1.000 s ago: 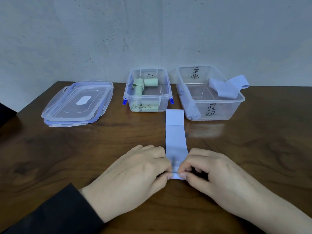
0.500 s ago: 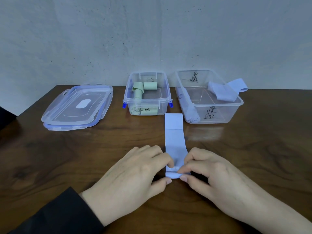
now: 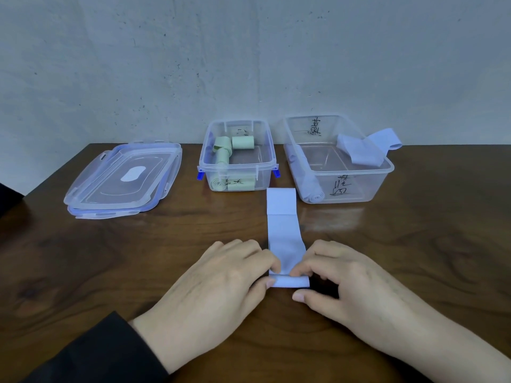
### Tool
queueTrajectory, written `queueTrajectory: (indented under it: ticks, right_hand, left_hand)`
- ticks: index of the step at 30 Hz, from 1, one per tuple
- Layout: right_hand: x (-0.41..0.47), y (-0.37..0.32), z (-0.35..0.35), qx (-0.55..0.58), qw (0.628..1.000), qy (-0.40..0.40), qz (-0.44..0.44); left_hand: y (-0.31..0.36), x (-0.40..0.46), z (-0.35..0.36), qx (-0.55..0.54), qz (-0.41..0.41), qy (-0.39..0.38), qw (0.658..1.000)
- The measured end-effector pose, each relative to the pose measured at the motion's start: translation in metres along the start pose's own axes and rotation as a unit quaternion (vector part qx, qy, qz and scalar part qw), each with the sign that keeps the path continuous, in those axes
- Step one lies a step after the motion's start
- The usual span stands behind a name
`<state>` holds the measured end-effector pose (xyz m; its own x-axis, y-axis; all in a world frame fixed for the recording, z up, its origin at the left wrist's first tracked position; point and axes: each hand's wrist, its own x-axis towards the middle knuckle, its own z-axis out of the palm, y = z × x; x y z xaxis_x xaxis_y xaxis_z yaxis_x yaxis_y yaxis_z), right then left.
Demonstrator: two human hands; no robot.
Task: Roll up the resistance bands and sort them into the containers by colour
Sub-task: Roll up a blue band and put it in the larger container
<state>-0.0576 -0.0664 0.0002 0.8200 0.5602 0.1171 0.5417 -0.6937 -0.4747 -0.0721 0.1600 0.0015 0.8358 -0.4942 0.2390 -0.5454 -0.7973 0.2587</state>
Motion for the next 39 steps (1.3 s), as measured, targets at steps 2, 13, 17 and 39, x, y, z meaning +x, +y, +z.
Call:
queueTrajectory:
  ticks: [2, 13, 17, 39]
  right_hand:
    - [0.0012, 0.0015, 0.0010, -0.002, 1.000, 0.007, -0.001]
    - [0.0005, 0.0009, 0.0005, -0.009, 1.000, 0.002, -0.012]
    - [0.0003, 0.0001, -0.0024, -0.001, 1.000, 0.013, -0.007]
    - [0.0017, -0.0008, -0.0001, -0.014, 1.000, 0.013, 0.000]
  left_hand:
    - [-0.0011, -0.0001, -0.0001, 0.004, 0.006, -0.006, 1.000]
    - [-0.0024, -0.0005, 0.0023, 0.032, 0.007, -0.016, 0.999]
    - [-0.0019, -0.0012, 0.0030, 0.037, 0.005, -0.006, 0.999]
    - [-0.0011, -0.0027, 0.0032, 0.036, -0.006, -0.002, 0.999]
